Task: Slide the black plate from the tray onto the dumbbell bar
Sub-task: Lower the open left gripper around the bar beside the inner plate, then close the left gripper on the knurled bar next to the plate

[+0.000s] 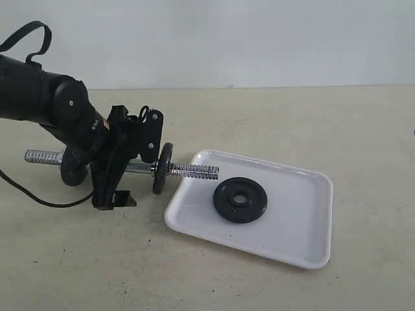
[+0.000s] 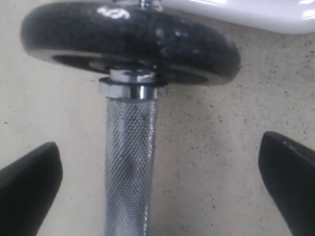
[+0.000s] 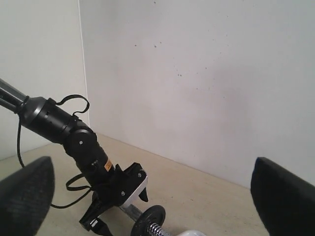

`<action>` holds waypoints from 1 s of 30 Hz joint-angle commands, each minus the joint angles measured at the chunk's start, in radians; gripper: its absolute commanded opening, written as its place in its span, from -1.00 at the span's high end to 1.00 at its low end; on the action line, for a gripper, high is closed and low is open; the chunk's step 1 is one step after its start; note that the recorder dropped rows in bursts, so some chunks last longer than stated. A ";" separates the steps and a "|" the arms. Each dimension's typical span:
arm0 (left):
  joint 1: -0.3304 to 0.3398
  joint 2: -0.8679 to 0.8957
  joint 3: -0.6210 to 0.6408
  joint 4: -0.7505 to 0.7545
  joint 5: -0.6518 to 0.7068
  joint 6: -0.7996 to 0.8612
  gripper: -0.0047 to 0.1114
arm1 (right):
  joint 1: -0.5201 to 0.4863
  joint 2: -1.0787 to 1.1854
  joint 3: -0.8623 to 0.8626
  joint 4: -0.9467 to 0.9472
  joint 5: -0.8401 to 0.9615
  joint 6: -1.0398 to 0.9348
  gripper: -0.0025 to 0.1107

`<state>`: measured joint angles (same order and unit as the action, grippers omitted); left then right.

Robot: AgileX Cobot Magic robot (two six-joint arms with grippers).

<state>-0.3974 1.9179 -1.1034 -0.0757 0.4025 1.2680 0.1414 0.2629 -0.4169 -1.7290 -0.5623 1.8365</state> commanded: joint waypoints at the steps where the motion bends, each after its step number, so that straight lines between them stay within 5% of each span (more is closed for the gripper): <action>1: -0.010 0.020 -0.005 -0.011 -0.054 0.004 -0.97 | -0.003 0.004 -0.002 0.004 -0.001 -0.003 -0.90; 30: -0.010 0.095 -0.005 -0.013 -0.193 0.004 -0.97 | -0.003 0.004 -0.002 0.004 -0.001 -0.003 -0.90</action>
<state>-0.3974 1.9984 -1.1128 -0.0780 0.2038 1.2699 0.1414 0.2629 -0.4169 -1.7290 -0.5647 1.8365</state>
